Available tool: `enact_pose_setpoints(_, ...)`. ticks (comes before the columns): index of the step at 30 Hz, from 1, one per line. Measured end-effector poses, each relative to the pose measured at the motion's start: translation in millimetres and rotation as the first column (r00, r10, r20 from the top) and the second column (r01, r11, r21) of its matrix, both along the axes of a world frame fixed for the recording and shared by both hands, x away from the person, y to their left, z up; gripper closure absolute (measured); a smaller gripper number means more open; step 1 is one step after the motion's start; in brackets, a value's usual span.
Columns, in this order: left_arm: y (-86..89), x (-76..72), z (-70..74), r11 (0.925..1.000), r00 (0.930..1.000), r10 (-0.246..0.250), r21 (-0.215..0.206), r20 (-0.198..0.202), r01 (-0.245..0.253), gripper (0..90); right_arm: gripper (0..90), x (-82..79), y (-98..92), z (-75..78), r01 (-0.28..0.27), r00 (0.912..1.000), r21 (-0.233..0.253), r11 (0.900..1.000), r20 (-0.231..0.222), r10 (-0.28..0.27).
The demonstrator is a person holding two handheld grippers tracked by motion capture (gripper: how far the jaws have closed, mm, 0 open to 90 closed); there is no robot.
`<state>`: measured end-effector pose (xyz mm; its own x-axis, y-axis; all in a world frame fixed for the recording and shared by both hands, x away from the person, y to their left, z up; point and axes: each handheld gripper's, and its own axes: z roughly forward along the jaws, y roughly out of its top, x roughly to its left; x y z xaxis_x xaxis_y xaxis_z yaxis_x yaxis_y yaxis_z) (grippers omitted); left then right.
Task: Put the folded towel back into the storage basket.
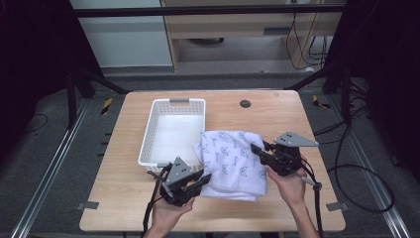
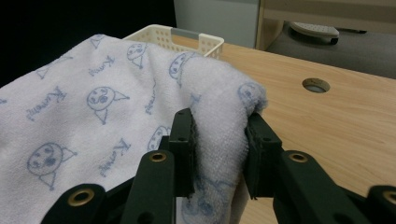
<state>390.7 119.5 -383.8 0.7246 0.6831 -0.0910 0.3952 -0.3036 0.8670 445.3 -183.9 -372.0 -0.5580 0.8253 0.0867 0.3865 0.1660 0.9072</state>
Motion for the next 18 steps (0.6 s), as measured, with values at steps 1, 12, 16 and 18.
enact_pose_setpoints(1, 2.2, 1.6, 2.4, 1.0000, 1.0000, 0.001, -0.001, 0.005, -0.001, 75.8, 68.4, 2.0, 2.8, 2.7, 0.004, 1.0000, 0.005, 1.000, 0.000, -0.004)
enact_pose_setpoints(12, 18.4, 8.8, 13.4, 0.9990, 0.9992, 0.034, -0.029, 0.020, -0.033, 75.8, 68.4, 10.4, 17.9, 13.7, 0.011, 0.9997, 0.024, 1.000, 0.021, -0.011)
enact_pose_setpoints(16, 23.7, 11.3, 15.6, 0.9983, 0.9986, 0.049, -0.035, 0.022, -0.048, 75.8, 68.4, 13.9, 23.7, 16.3, 0.011, 0.9995, 0.022, 1.000, 0.028, -0.011)
enact_pose_setpoints(18, 27.2, 12.4, 17.2, 0.9976, 0.9978, 0.060, -0.036, 0.028, -0.059, 75.8, 68.4, 16.2, 28.3, 18.6, 0.009, 0.9993, 0.018, 1.000, 0.035, -0.010)
